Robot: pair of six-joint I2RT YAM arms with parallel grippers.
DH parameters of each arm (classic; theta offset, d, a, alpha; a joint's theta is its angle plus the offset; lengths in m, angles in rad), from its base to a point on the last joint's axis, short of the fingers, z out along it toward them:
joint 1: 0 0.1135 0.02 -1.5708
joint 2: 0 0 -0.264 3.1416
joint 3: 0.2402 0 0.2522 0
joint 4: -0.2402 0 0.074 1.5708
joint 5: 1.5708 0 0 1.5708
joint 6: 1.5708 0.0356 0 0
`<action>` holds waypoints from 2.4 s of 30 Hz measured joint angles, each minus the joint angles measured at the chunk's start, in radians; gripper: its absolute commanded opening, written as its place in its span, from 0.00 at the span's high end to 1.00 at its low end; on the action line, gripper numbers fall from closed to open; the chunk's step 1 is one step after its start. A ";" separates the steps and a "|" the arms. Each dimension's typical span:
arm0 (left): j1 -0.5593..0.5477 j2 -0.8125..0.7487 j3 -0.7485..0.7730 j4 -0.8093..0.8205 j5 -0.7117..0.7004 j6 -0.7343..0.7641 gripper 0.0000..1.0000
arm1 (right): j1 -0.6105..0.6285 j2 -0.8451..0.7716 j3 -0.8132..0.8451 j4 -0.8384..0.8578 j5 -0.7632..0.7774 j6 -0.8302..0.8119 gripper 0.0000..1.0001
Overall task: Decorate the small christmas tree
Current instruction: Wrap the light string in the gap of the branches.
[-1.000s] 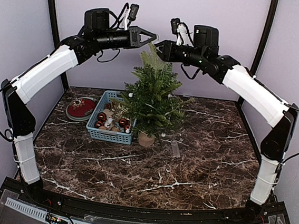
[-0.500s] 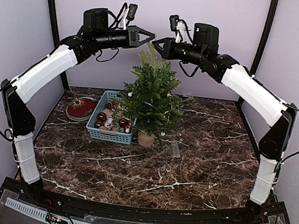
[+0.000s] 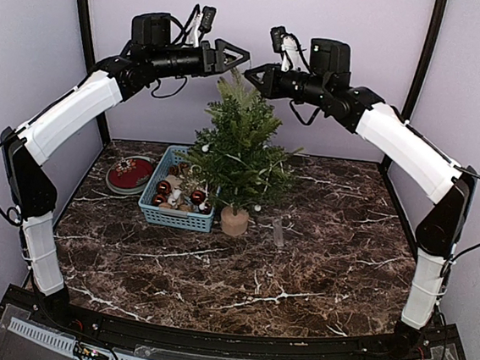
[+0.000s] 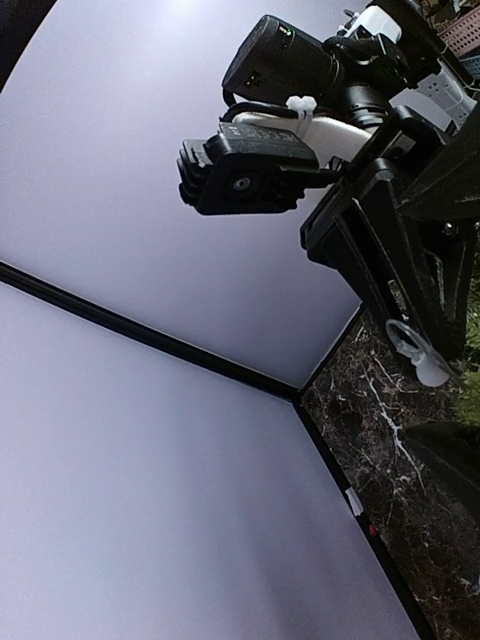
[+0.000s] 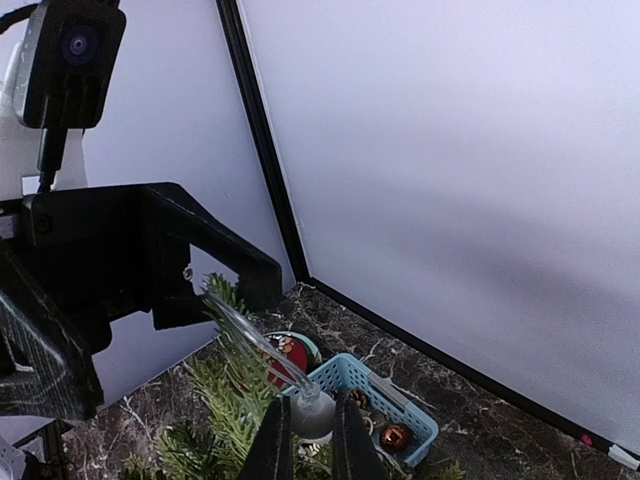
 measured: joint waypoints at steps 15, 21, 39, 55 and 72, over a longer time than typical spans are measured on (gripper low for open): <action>0.000 -0.011 0.092 -0.158 -0.104 0.184 0.30 | 0.001 -0.011 0.068 -0.072 0.057 -0.045 1.00; 0.000 -0.023 0.140 -0.209 -0.089 0.291 0.47 | 0.013 -0.011 0.110 -0.077 0.066 -0.054 1.00; 0.000 -0.030 0.151 -0.260 0.021 0.389 0.63 | 0.045 -0.011 0.140 -0.135 0.068 -0.090 1.00; 0.000 0.003 0.170 -0.257 0.043 0.384 0.85 | 0.059 -0.011 0.144 -0.168 0.061 -0.115 1.00; -0.002 0.017 0.170 -0.200 0.039 0.361 1.00 | 0.060 -0.018 0.110 -0.139 0.095 -0.110 0.54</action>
